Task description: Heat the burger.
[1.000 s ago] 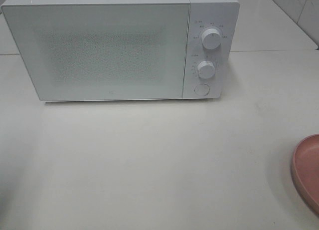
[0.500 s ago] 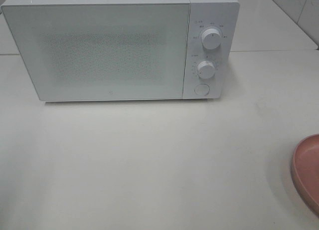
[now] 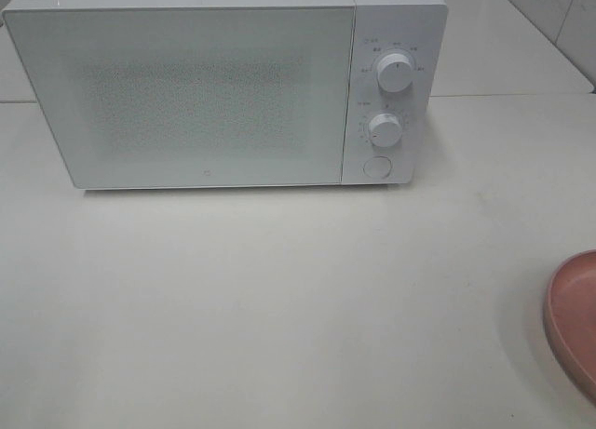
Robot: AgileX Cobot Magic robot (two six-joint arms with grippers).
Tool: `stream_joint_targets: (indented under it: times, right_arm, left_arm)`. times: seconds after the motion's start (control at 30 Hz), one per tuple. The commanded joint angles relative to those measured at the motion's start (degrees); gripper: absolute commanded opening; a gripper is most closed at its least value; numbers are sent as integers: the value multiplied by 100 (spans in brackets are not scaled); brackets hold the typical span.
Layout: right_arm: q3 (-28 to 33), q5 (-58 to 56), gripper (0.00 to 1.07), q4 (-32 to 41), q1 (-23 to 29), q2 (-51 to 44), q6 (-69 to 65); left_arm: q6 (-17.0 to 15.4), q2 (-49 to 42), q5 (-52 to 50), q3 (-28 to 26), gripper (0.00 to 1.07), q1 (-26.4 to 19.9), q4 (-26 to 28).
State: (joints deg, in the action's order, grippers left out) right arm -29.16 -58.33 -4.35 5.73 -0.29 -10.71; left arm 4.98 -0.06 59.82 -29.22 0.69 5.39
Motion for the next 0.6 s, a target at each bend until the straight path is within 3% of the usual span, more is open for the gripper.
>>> stream_joint_targets:
  times: [0.03, 0.6]
  right_arm:
    - [17, 74, 75, 11, -40, -120, 0]
    - [17, 74, 75, 34, -40, -109, 0]
  left_arm:
    - [-40, -138, -40, 23, 98, -17, 74]
    - [-40, -178, -40, 23, 98, -29, 74]
